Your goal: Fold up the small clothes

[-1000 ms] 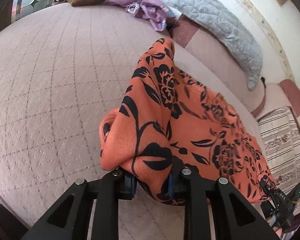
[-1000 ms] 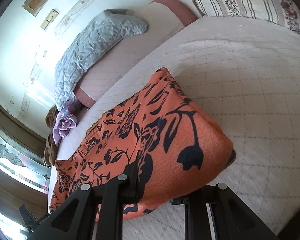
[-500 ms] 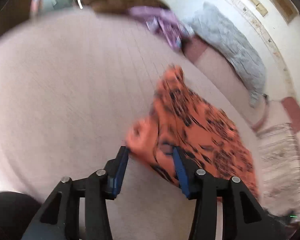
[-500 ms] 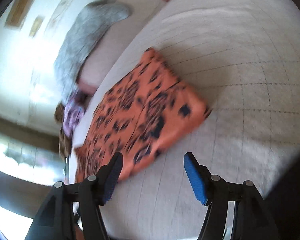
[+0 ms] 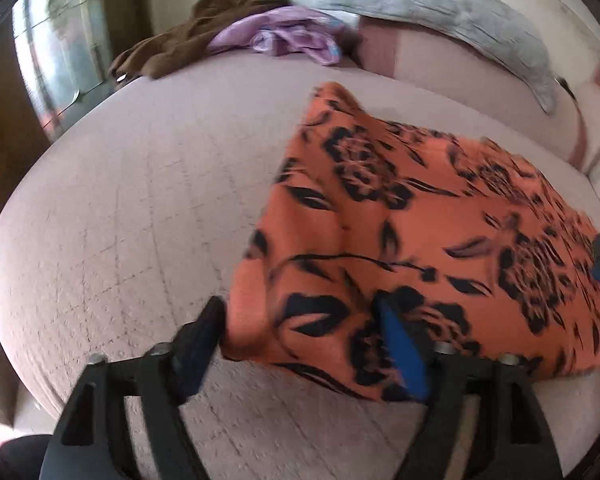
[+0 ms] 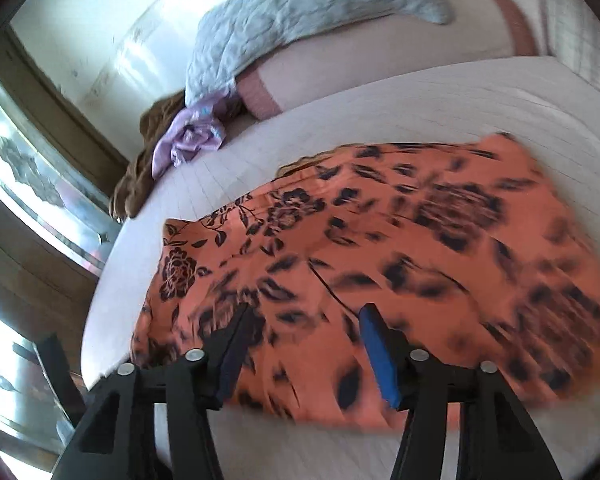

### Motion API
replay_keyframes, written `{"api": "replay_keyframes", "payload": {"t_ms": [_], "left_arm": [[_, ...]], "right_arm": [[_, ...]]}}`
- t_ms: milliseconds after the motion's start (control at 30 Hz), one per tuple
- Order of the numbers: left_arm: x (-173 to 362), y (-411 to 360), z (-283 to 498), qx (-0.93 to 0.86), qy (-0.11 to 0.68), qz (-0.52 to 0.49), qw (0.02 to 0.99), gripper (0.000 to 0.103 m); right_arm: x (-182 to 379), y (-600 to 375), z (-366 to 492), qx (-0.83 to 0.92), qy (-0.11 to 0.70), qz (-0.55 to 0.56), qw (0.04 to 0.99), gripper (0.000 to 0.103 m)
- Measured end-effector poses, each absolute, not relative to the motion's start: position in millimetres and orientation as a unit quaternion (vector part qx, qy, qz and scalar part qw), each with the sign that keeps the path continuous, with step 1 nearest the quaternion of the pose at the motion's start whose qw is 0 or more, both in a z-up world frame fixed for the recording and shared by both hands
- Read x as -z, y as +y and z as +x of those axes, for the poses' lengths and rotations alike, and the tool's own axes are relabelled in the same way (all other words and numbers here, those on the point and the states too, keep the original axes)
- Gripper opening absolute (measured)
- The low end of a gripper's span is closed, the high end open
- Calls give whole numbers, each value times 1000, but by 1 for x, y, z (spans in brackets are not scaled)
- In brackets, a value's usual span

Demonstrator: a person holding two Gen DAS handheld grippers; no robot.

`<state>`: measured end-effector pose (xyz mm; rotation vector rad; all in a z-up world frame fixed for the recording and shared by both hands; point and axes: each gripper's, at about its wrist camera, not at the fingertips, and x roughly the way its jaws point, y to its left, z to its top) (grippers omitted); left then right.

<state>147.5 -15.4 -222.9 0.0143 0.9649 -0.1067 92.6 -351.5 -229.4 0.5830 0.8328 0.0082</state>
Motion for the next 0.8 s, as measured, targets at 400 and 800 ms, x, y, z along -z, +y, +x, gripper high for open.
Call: {"api": "replay_keyframes", "payload": {"t_ms": [400,800], "left_arm": [[221,-16,153,36,467,12,884,92],[229,-13,150,17,459,10,888,103]], "right_arm": [[228,-297,224,-46,460,156,873,53],[259,-255,327,-35,523,203,827,55]]}}
